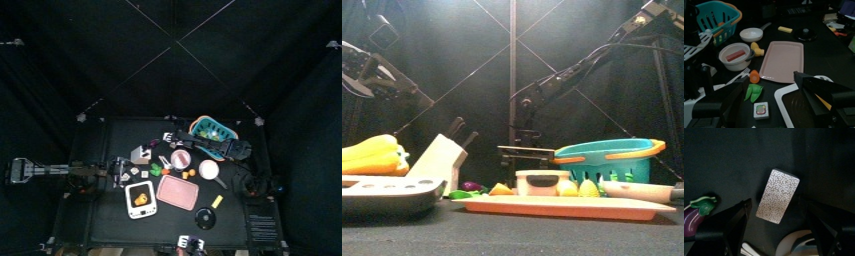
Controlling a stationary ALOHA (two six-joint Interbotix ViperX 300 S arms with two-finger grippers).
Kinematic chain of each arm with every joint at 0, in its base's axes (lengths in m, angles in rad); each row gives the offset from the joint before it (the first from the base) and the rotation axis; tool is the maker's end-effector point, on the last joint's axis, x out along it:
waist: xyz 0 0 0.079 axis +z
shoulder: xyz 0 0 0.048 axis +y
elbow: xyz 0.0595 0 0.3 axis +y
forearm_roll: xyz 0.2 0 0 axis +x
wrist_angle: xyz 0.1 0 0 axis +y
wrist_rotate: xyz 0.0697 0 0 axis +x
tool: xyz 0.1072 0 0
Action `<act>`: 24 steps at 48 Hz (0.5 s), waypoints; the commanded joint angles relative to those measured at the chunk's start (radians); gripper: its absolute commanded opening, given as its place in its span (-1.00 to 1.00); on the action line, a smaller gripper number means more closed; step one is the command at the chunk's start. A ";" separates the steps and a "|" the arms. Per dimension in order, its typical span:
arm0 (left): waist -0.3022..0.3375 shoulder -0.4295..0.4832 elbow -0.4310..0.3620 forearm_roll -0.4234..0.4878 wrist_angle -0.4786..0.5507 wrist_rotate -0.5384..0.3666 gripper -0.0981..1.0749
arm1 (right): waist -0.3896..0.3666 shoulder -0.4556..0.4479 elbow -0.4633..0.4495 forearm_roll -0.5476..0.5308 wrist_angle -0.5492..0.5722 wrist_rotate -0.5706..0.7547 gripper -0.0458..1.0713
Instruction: Grab rice
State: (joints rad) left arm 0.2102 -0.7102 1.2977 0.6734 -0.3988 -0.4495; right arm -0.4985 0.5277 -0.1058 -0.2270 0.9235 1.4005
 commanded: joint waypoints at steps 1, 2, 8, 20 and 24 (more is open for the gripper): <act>0.003 0.002 -0.011 -0.002 -0.003 0.000 0.91 | -0.012 -0.025 -0.011 -0.002 -0.006 -0.002 0.90; 0.003 0.002 -0.011 0.000 -0.003 0.000 0.91 | -0.012 -0.025 -0.011 -0.002 -0.006 -0.002 0.90; 0.003 0.002 -0.011 -0.002 -0.003 0.000 0.91 | -0.012 -0.025 -0.003 0.002 -0.005 -0.002 0.81; 0.002 0.002 -0.011 -0.002 -0.003 0.000 0.91 | -0.012 -0.025 0.014 0.006 -0.005 -0.003 0.45; 0.003 0.002 -0.011 -0.002 -0.005 0.000 0.91 | -0.011 -0.025 0.020 0.009 -0.003 -0.003 0.34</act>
State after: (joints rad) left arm 0.2117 -0.7102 1.2977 0.6734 -0.3988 -0.4495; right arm -0.5001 0.5262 -0.0859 -0.2209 0.9158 1.3990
